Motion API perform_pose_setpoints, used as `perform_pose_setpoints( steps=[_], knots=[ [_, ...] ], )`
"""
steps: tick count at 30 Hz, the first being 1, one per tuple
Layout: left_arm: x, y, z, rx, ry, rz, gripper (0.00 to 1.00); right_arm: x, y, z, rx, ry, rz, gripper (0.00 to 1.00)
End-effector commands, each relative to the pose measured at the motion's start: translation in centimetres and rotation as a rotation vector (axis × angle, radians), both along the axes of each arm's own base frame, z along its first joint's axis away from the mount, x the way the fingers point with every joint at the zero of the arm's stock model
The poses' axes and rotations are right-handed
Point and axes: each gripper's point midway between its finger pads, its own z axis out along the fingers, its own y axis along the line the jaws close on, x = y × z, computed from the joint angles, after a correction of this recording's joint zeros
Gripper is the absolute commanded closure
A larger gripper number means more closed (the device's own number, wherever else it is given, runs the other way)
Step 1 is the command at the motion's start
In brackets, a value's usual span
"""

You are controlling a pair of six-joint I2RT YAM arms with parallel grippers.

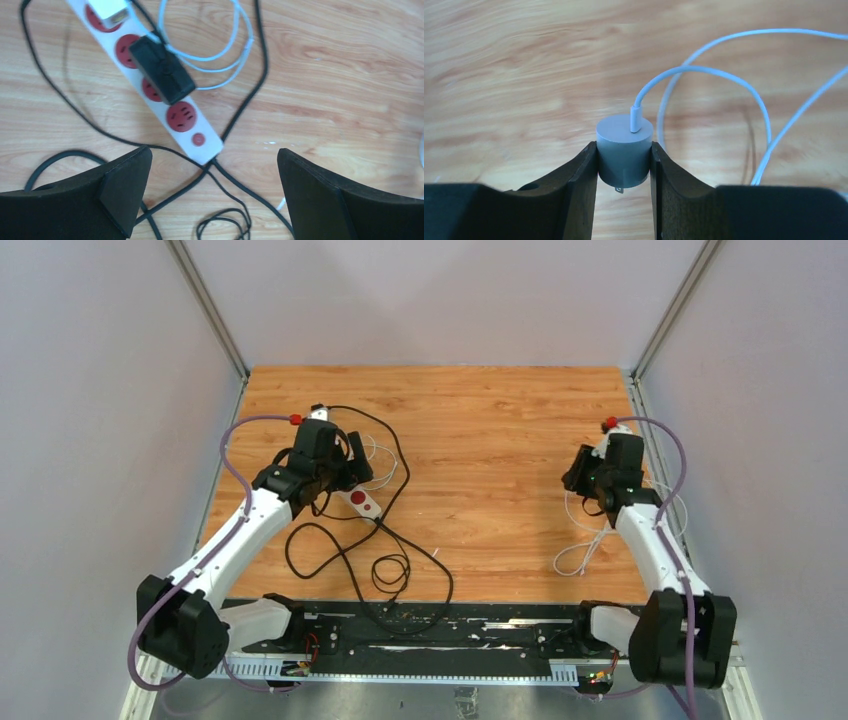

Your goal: Insert the plug

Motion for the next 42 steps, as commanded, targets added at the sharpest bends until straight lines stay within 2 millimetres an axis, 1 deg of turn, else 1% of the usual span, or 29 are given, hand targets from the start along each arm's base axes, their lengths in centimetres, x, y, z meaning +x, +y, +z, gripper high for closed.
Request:
perform_pose_setpoints(
  steps=[1, 3, 4, 5, 7, 8, 9, 10, 13, 15, 17, 19, 21, 23, 25, 27, 31, 35, 39, 42],
  knots=[
    [0.1, -4.1, 4.6, -0.163, -0.096, -0.205, 0.00, 0.9, 9.5, 6.1, -0.097, -0.302, 0.556, 0.91],
    [-0.5, -6.7, 6.3, -0.268, -0.123, -0.331, 0.00, -0.1, 13.9, 8.1, -0.090, -0.422, 0.784, 0.90],
    [-1.1, -8.3, 7.3, -0.341, -0.127, -0.400, 0.00, -0.8, 15.7, 8.5, -0.084, -0.459, 0.872, 0.90],
    [-1.8, -9.8, 8.4, -0.419, -0.132, -0.477, 0.00, -1.4, 17.5, 9.4, -0.078, -0.521, 0.968, 0.89],
    [-4.0, -13.0, 10.8, -0.597, -0.147, -0.654, 0.00, -2.7, 20.4, 10.3, -0.062, -0.599, 1.118, 0.89],
    [-4.7, -14.0, 11.8, -0.654, -0.163, -0.709, 0.00, -3.4, 21.8, 10.6, -0.050, -0.632, 1.188, 0.89],
    [-5.1, -14.7, 12.0, -0.682, -0.163, -0.727, 0.00, -4.2, 23.2, 11.0, -0.035, -0.663, 1.259, 0.89],
    [-5.3, -15.1, 12.0, -0.686, -0.158, -0.731, 0.00, -4.7, 24.2, 11.3, -0.029, -0.689, 1.306, 0.89],
    [-5.8, -16.1, 10.8, -0.681, -0.094, -0.735, 0.00, -6.1, 26.9, 11.8, -0.014, -0.746, 1.438, 0.89],
    [-6.1, -17.0, 10.6, -0.703, -0.073, -0.747, 0.01, -6.4, 28.4, 12.0, -0.020, -0.772, 1.480, 0.89],
    [-6.4, -17.9, 10.4, -0.714, -0.059, -0.764, 0.02, -5.8, 29.4, 12.2, -0.027, -0.773, 1.472, 0.90],
    [-6.4, -18.4, 10.2, -0.710, -0.052, -0.764, 0.03, -5.2, 30.2, 12.5, 0.002, -0.758, 1.458, 0.91],
    [-5.9, -18.5, 9.7, -0.688, -0.045, -0.740, 0.04, -5.2, 30.9, 13.0, 0.029, -0.766, 1.465, 0.91],
    [-5.2, -18.2, 8.6, -0.636, -0.025, -0.687, 0.07, -5.4, 31.5, 13.2, 0.023, -0.786, 1.473, 0.91],
    [-4.6, -17.7, 7.4, -0.589, -0.005, -0.632, 0.11, -5.6, 31.8, 13.2, 0.004, -0.796, 1.479, 0.91],
    [-4.4, -17.7, 6.9, -0.580, 0.004, -0.610, 0.12, -5.8, 32.1, 13.2, -0.004, -0.798, 1.492, 0.90],
    [-3.8, -17.8, 6.5, -0.587, 0.008, -0.576, 0.16, -6.5, 32.6, 13.0, -0.015, -0.801, 1.523, 0.90],
    [-3.7, -18.5, 6.4, -0.620, 0.013, -0.594, 0.19, -6.5, 32.8, 13.0, -0.028, -0.805, 1.520, 0.90],
    [-4.4, -19.4, 5.9, -0.659, 0.057, -0.646, 0.28, -6.0, 32.8, 13.1, -0.056, -0.812, 1.494, 0.90],
    [-5.0, -19.9, 5.7, -0.686, 0.086, -0.688, 0.39, -5.6, 32.8, 13.1, -0.072, -0.816, 1.485, 0.90]
  ],
)
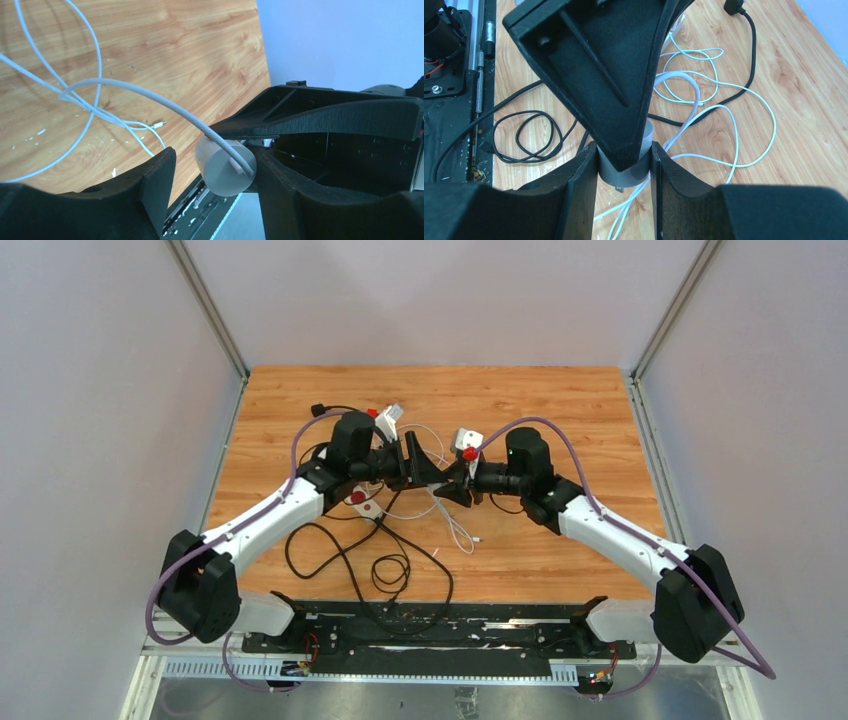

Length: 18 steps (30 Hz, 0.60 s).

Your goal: Insert the plug

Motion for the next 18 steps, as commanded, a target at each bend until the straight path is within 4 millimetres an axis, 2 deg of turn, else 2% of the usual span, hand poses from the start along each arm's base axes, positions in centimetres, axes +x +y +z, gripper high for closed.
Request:
perform_pose_setpoints(
  steps=[1, 6, 7, 8, 9, 11, 13, 18],
  knots=[
    [-1.2, -1.3, 0.2, -0.051, 0.027, -0.096, 0.42, 0.8, 0.8, 2.4, 0.029, -0.098, -0.008, 0.90],
    [-1.7, -2.0, 0.3, -0.076, 0.047, -0.143, 0.69, 1.2, 0.8, 2.4, 0.026, -0.105, -0.033, 0.90],
    [-1.8, -2.0, 0.2, -0.076, 0.049, -0.147, 0.78, 1.3, 0.6, 2.5, 0.028, -0.111, -0.041, 0.89],
    [-1.9, -2.0, 0.3, -0.076, 0.051, -0.150, 0.93, 1.3, 0.6, 2.6, 0.030, -0.113, -0.047, 0.87],
    [-1.9, -2.0, 0.3, -0.075, 0.051, -0.148, 1.00, 1.4, 0.5, 2.8, 0.033, -0.113, -0.053, 0.84],
    [-1.8, -1.8, 0.7, -0.070, 0.038, -0.134, 1.00, 1.5, 0.3, 3.3, 0.040, -0.111, -0.074, 0.69],
    [-1.4, -1.2, 1.4, -0.053, -0.002, -0.094, 1.00, 1.4, -0.1, 3.9, 0.050, -0.106, -0.100, 0.47],
    [-0.5, 1.9, 5.1, 0.030, -0.167, 0.061, 1.00, 0.2, -1.1, 5.8, 0.088, -0.092, -0.125, 0.04]
  ],
)
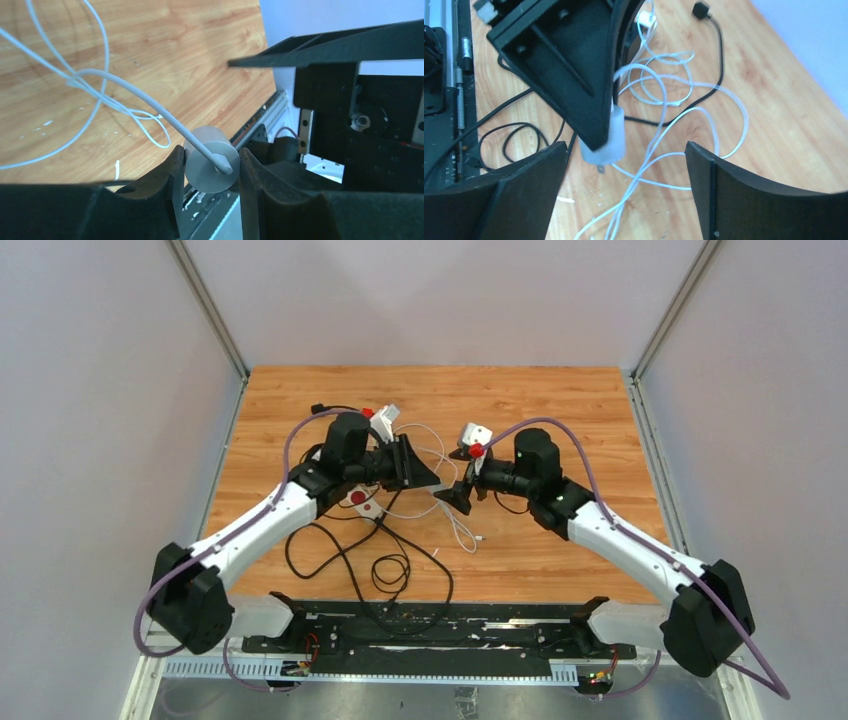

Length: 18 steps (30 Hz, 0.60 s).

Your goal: Insert the plug

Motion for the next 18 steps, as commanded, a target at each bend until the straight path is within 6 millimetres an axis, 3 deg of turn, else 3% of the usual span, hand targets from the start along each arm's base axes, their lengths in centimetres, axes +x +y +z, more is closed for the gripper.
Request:
perform_pose_setpoints(
  steps=[1, 6, 11, 14, 18],
  knots=[
    [0.3, 2.8, 5.9, 0.042, -0.201, 0.125, 1.00, -1.0, -0.5, 5.2, 0.099, -0.077, -0.026, 0.01],
    [0.2, 7.6, 12.0, 0.100, -0.386, 0.316, 1.00, -2.1, -2.3, 7.4, 0.168, -0.136, -0.080, 0.00],
    [-0.7, 12.0, 19.8, 0.059, -0.572, 0.504, 1.00, -1.2, -4.0, 7.8, 0.193, -0.165, -0.198, 0.00],
    [-0.8, 15.2, 23.4, 0.094, -0.648, 0.633, 1.00, -0.8, -4.4, 7.7, 0.184, -0.154, -0.236, 0.00],
    [-0.2, 23.3, 25.1, 0.317, -0.644, 1.001, 1.00, -0.3, -4.7, 7.4, 0.170, -0.143, -0.268, 0.00]
  ],
)
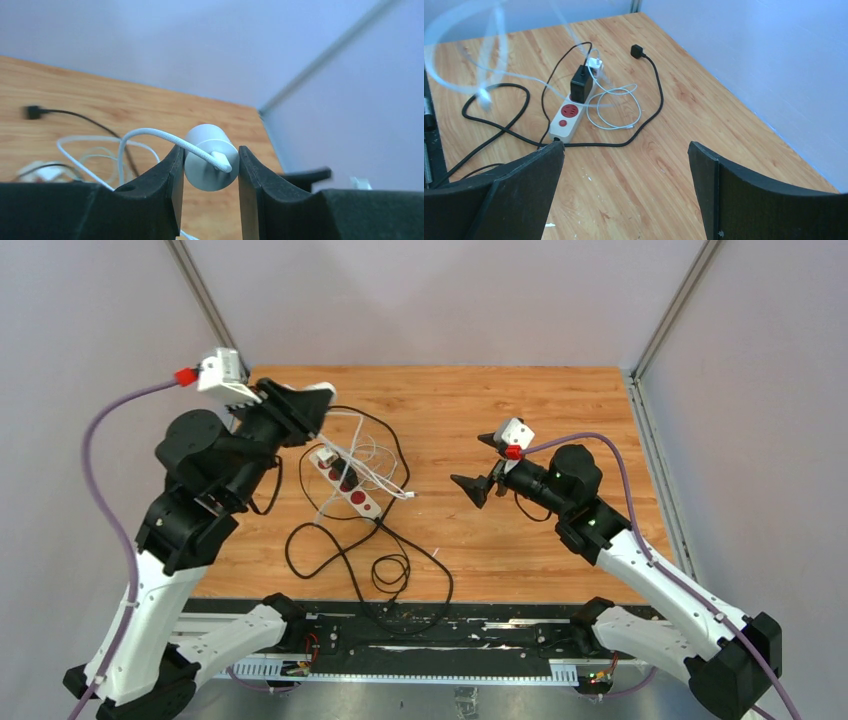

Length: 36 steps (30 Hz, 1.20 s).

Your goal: Insert the plug

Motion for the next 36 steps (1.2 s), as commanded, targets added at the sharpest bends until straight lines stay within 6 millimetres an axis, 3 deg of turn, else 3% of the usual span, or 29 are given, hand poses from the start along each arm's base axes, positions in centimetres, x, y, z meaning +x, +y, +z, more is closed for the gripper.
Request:
perform_pose_setpoints(
  steps=[1, 5, 7, 11, 14, 17, 21, 25, 33, 36],
  knots=[
    [0.7, 10.1, 0.3, 0.147, 0.050, 0.519, 1.00, 0.7, -0.6, -0.3, 0.004, 0.023, -0.066, 0.00],
    [-2.1, 18.0, 2.3, 0.213, 0.056, 0.918, 1.00, 1.1, -0.9, -0.6, -0.008, 0.027, -0.092, 0.00],
    [-3.6, 20.6, 2.3, 0.279, 0.087, 1.075, 1.00, 1.2, -1.0, -0.9, -0.016, 0.032, -0.100, 0.00],
    [-3.8, 21.5, 0.8, 0.369, 0.136, 1.155, 1.00, 1.4, -1.2, -1.0, -0.028, 0.023, -0.115, 0.00],
    [-2.8, 21.6, -2.2, 0.429, 0.195, 1.188, 1.00, 1.5, -1.4, -1.3, -0.042, 0.022, -0.124, 0.00],
    [0.3, 20.2, -7.2, 0.429, 0.284, 1.073, 1.00, 1.5, -1.7, -1.5, -0.055, 0.017, -0.134, 0.00],
    [3.5, 18.3, -15.4, 0.469, 0.443, 0.992, 1.00, 1.4, -2.0, -1.5, -0.062, 0.008, -0.141, 0.00],
    [5.7, 14.8, -23.6, 0.481, 0.609, 0.827, 1.00, 1.4, -2.1, -1.9, -0.077, 0.003, -0.142, 0.00],
    [6.7, 7.8, -31.8, 0.258, 0.641, 0.478, 1.00, 1.7, -2.5, -2.8, -0.109, 0.013, -0.164, 0.00],
    [5.8, 7.3, -33.6, 0.191, 0.645, 0.460, 1.00, 1.8, -2.7, -3.2, -0.117, 0.020, -0.175, 0.00]
  ],
)
